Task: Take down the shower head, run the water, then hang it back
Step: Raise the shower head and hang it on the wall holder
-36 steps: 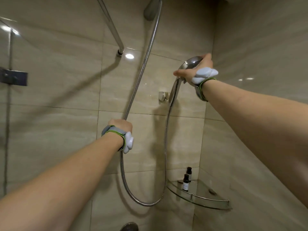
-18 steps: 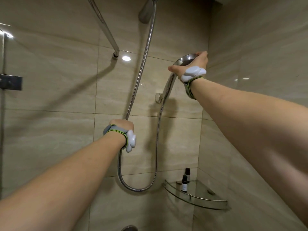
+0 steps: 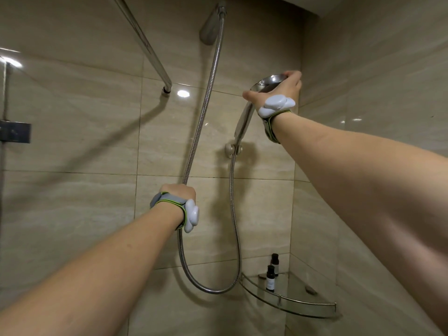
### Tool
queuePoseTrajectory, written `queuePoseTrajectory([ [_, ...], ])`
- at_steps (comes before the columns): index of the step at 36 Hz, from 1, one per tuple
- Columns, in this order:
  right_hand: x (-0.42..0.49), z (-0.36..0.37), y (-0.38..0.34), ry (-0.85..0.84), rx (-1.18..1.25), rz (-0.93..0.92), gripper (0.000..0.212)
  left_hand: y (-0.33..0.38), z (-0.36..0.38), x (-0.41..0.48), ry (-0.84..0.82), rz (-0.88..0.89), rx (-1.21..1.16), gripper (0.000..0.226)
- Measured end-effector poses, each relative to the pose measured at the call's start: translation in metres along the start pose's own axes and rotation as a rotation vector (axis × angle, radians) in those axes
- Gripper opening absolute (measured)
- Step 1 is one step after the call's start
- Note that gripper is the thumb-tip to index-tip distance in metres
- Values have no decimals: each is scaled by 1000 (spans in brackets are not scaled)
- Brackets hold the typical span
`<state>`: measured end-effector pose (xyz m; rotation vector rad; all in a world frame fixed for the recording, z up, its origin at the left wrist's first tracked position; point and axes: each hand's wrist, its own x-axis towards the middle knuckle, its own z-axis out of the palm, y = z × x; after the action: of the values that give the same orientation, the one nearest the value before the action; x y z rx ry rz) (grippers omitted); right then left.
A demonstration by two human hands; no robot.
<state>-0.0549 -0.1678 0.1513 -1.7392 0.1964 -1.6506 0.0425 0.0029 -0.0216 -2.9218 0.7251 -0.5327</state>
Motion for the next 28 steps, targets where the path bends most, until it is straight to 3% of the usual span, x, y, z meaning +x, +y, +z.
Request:
queuePoseTrajectory([
  [10, 3, 18, 13, -45, -72, 8, 98, 2, 4, 4, 21, 17, 27, 32],
  [13, 6, 22, 10, -70, -135, 21, 108, 2, 5, 2, 26, 25, 21, 14],
  [15, 8, 24, 13, -91, -185, 15, 116, 2, 7, 5, 19, 17, 26, 22],
  [17, 8, 27, 11, -128, -234, 1, 117, 0, 11, 7, 24, 9, 39, 15],
  [19, 8, 27, 6, -163, -266, 25, 117, 1, 13, 11, 41, -8, 52, 29],
  [25, 17, 29, -2, -237, -350, 89, 127, 2, 18, 18, 64, 3, 41, 27],
  [27, 17, 28, -3, -251, -405, 47, 117, 4, 20, 20, 60, 9, 23, 27],
  [28, 19, 28, -2, -250, -413, 19, 100, 5, 21, 22, 60, 13, 20, 26],
])
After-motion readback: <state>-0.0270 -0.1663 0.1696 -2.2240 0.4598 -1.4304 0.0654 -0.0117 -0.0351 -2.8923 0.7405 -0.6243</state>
